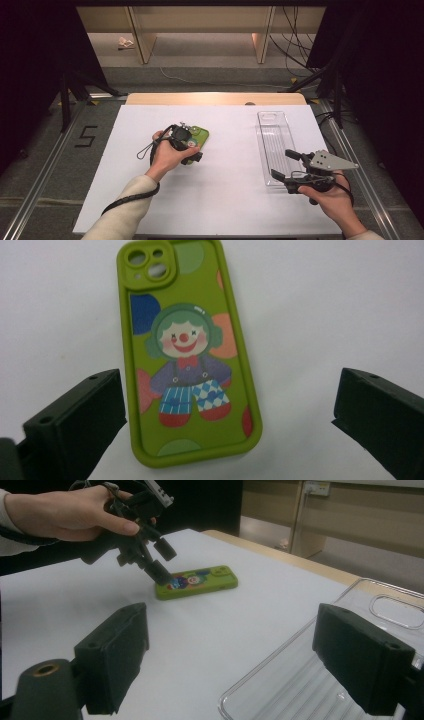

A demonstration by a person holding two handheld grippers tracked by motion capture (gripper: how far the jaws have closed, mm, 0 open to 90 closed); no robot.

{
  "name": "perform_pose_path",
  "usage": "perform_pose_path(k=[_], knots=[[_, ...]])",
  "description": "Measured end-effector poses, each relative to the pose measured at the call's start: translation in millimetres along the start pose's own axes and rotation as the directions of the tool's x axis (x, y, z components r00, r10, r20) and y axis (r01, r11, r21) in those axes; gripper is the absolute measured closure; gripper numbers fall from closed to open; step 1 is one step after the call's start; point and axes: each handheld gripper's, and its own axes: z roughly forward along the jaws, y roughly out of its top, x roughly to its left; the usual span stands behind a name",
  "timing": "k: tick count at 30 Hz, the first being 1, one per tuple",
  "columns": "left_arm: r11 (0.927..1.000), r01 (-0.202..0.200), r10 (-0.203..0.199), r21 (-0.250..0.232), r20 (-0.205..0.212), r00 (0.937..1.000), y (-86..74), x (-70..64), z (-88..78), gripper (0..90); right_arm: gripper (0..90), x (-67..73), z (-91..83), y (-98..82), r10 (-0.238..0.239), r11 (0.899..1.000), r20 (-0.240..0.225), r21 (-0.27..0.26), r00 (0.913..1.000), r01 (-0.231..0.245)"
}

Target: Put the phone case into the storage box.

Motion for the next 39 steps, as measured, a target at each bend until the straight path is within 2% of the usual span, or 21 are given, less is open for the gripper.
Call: perform_pose_path(k=[4,6,8,9,10,14,16,18,20,21,24,26,29,32,35,36,39], knots=[[0.9972,-0.004,0.006,-0.074,0.027,0.9996,3.2,0.5,-7.6,0.0,15.9,-0.3,-0.3,0.0,-0.001,1.0,0.001,0.0,1.0,0.001],[0.9886,-0.003,0.009,-0.151,0.037,0.9993,5.7,0.4,-12.5,0.0,15.9,-0.2,-0.6,0.3,-0.002,1.0,0.002,-0.001,1.0,0.002],[0.9867,-0.003,0.01,-0.162,0.038,0.9992,6.3,0.5,-13.4,0.0,15.9,-0.2,-0.7,0.3,-0.001,1.0,0.002,0.0,1.0,0.001],[0.9817,-0.007,0.014,-0.19,0.032,0.9994,7.7,1.1,-15.5,0.0,15.9,-0.6,-0.5,0.0,-0.002,1.0,0.002,0.0,1.0,0.002],[0.9798,-0.003,0.009,-0.2,0.03,0.9995,8.3,1.3,-16.3,0.0,15.9,-0.7,-0.4,0.0,-0.002,1.0,0.003,0.001,1.0,0.002],[0.9793,0.005,-0.001,-0.203,0.02,0.9998,9.5,2.4,-17.4,0.0,15.9,-0.6,-0.5,0.0,-0.003,1.0,0.003,0.001,1.0,0.003],[0.9849,0.01,-0.008,-0.173,0.014,0.9999,10.4,4.0,-15.0,0.0,15.9,-0.6,-0.5,0.0,-0.004,1.0,0.003,0.002,1.0,0.004],[0.9872,0.021,-0.02,-0.158,0.007,0.9998,10.7,4.2,-13.1,0.0,15.9,-0.6,-0.5,-0.1,-0.003,1.0,0.003,0.002,1.0,0.003],[0.9946,0.042,-0.042,-0.095,-0.006,0.9991,11.8,6.7,-7.4,0.8,15.9,-0.6,-0.8,0.1,-0.002,1.0,0.006,0.002,1.0,0.002],[0.9946,0.042,-0.042,-0.095,-0.006,0.9991,11.8,6.7,-7.4,2.5,15.9,-0.6,-0.8,0.1,-0.002,1.0,0.006,0.002,1.0,0.002],[0.9968,0.069,-0.07,-0.039,-0.028,0.9971,14.1,8.6,0.9,6.0,15.9,-0.8,-1.0,0.2,-0.002,1.0,0.007,0.002,1.0,0.002],[0.9974,0.073,-0.073,-0.005,-0.036,0.9967,16.2,10.1,5.8,6.2,15.9,-1.0,-1.0,0.1,-0.002,1.0,0.008,0.002,1.0,0.002],[0.9948,0.089,-0.087,0.05,-0.039,0.9955,20.2,13.7,14.6,6.1,15.9,-1.0,-1.3,0.2,-0.002,1.0,0.009,0.002,1.0,0.002],[0.9928,0.095,-0.092,0.074,-0.042,0.9949,21.5,14.9,18.3,7.1,15.9,-1.1,-1.5,0.3,-0.001,1.0,0.008,0.0,1.0,0.001],[0.9888,0.097,-0.092,0.113,-0.046,0.9947,22.2,15.6,23.3,7.4,15.9,-1.3,-1.5,0.2,-0.001,1.0,0.007,-0.001,1.0,0.001],[0.9854,0.104,-0.099,0.135,-0.043,0.9941,22.7,15.8,25.5,7.7,15.9,-1.3,-1.6,0.3,-0.001,1.0,0.007,-0.002,1.0,0.001],[0.9818,0.107,-0.101,0.157,-0.05,0.9937,23.3,16.3,28.4,8.7,15.9,-1.1,-1.6,0.4,-0.002,1.0,0.007,-0.001,1.0,0.002]])
